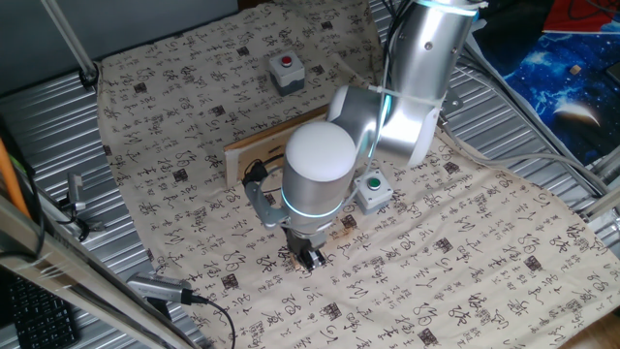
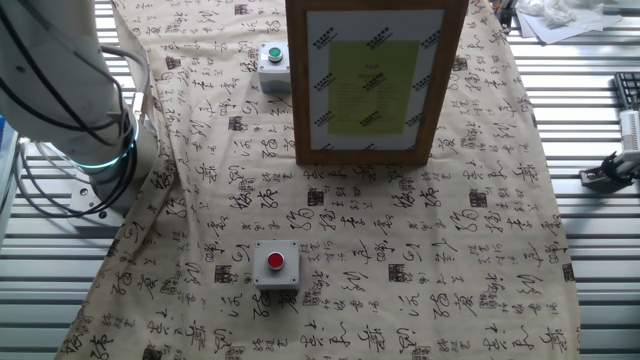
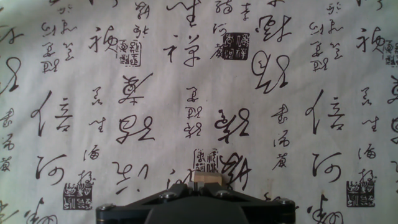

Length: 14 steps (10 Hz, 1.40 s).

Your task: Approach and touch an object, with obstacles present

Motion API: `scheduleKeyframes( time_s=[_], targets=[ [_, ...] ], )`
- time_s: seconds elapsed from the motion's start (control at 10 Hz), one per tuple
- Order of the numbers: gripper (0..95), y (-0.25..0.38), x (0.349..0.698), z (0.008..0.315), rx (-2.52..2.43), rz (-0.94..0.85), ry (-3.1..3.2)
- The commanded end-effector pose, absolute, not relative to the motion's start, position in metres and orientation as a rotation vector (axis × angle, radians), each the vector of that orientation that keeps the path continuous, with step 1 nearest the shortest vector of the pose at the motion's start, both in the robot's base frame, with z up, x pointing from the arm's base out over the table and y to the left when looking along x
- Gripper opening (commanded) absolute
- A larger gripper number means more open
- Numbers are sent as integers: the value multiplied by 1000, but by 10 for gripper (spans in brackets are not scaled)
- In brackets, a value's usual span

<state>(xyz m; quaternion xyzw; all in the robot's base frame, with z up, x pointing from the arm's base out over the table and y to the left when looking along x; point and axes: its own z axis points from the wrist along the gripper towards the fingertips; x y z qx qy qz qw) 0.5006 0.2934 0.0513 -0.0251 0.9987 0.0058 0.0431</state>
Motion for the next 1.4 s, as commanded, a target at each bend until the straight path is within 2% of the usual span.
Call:
scheduleKeyframes(
  time_s=[0.1,1.4],
  targets=[
    [0,292,500,51,-81,14,3056],
    [0,289,501,37,-97,8,3045]
  ],
)
